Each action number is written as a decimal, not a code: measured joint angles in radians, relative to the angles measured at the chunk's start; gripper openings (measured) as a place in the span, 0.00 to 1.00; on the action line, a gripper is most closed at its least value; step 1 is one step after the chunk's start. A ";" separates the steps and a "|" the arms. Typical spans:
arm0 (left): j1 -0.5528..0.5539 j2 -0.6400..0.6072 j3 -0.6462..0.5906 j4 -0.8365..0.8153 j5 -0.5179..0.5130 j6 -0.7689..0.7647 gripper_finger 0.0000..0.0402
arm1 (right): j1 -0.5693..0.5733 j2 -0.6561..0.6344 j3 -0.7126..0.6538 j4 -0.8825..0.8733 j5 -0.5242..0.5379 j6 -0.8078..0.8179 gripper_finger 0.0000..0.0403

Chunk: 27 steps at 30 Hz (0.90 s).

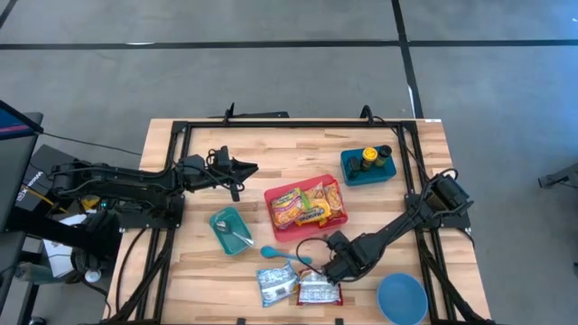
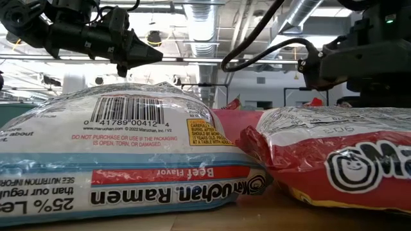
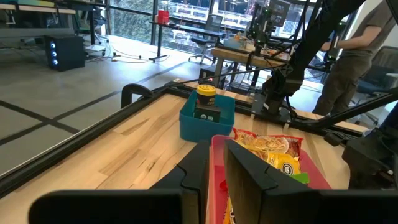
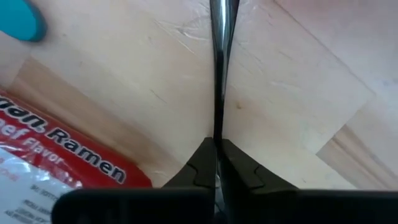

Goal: Pick & Place Food Item
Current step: Put the black spoon into the green bin

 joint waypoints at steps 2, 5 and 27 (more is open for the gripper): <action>0.000 0.000 0.000 0.000 0.000 0.000 0.11 | 0.003 0.002 0.010 -0.023 0.000 -0.006 0.00; 0.000 0.000 0.000 0.000 0.000 0.000 0.11 | 0.009 0.003 0.039 -0.063 0.008 -0.007 0.00; 0.000 0.000 0.000 0.000 -0.004 0.000 0.11 | 0.062 0.001 0.151 -0.159 0.221 -0.035 0.00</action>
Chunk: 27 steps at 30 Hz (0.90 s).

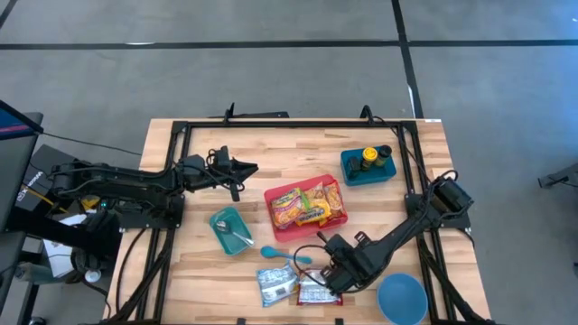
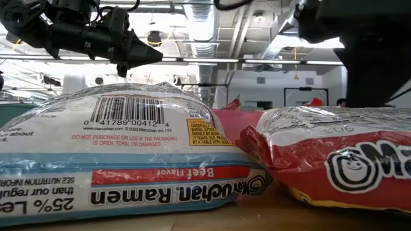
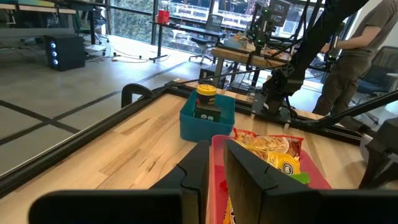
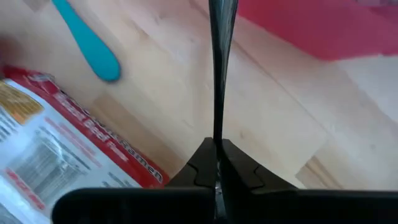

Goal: Pick & Place Food Item
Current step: Put the black spoon into the green bin

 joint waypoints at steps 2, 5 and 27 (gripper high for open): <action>0.000 0.000 0.000 0.001 0.000 0.000 0.11 | 0.000 0.000 0.007 0.000 0.025 -0.001 0.00; 0.000 0.000 0.000 0.016 0.001 0.000 0.11 | 0.006 0.000 0.023 0.000 0.081 -0.023 0.00; 0.000 0.000 0.000 0.021 0.067 -0.136 0.11 | 0.018 -0.022 0.078 -0.014 0.504 -0.068 0.01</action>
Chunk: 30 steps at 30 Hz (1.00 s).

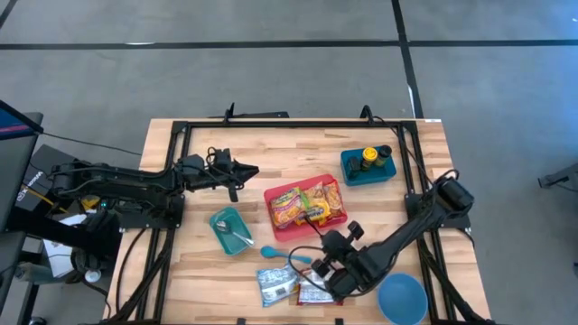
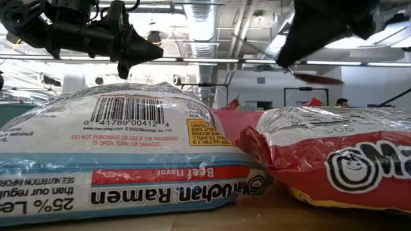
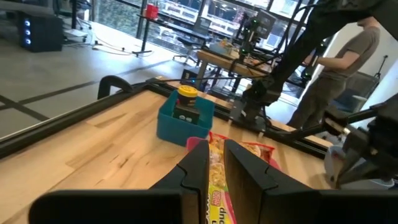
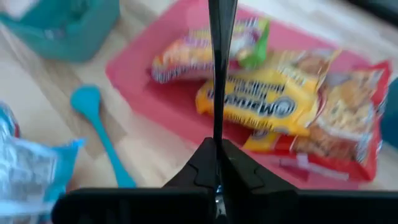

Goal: Pick & Place Food Item
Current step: Put the black spoon into the green bin

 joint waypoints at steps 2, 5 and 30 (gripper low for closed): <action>0.000 0.000 0.000 0.000 0.000 0.000 0.11 | 0.000 -0.014 0.000 0.000 0.050 0.000 0.01; 0.000 0.000 0.000 0.000 0.000 0.001 0.11 | -0.002 -0.041 0.000 -0.002 0.121 -0.001 0.01; -0.053 0.001 0.000 0.017 -0.106 0.071 0.11 | -0.234 -0.086 0.000 -0.079 0.348 -0.060 0.01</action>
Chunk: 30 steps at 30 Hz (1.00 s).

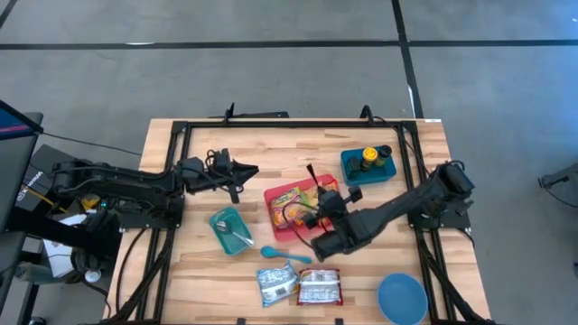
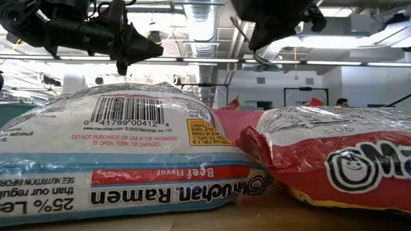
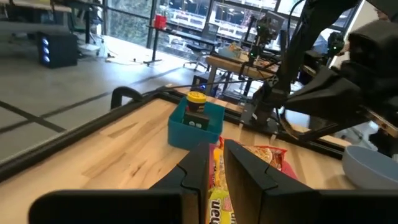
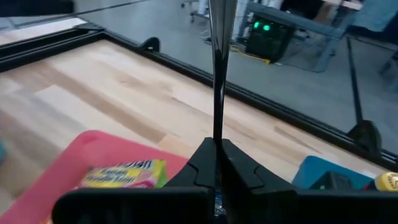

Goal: Pick & Place Food Item
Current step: Put the black spoon into the green bin

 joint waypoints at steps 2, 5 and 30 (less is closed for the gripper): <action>-0.015 0.000 0.000 0.011 -0.018 0.018 0.11 | -0.023 0.000 0.000 0.000 0.000 0.000 0.01; -0.028 0.000 0.000 0.022 -0.031 0.038 0.11 | -0.054 0.000 0.000 0.003 -0.001 0.000 0.01; -0.029 0.000 0.000 -0.104 -0.031 0.201 0.11 | -0.149 0.008 0.000 0.625 -0.472 -0.669 0.01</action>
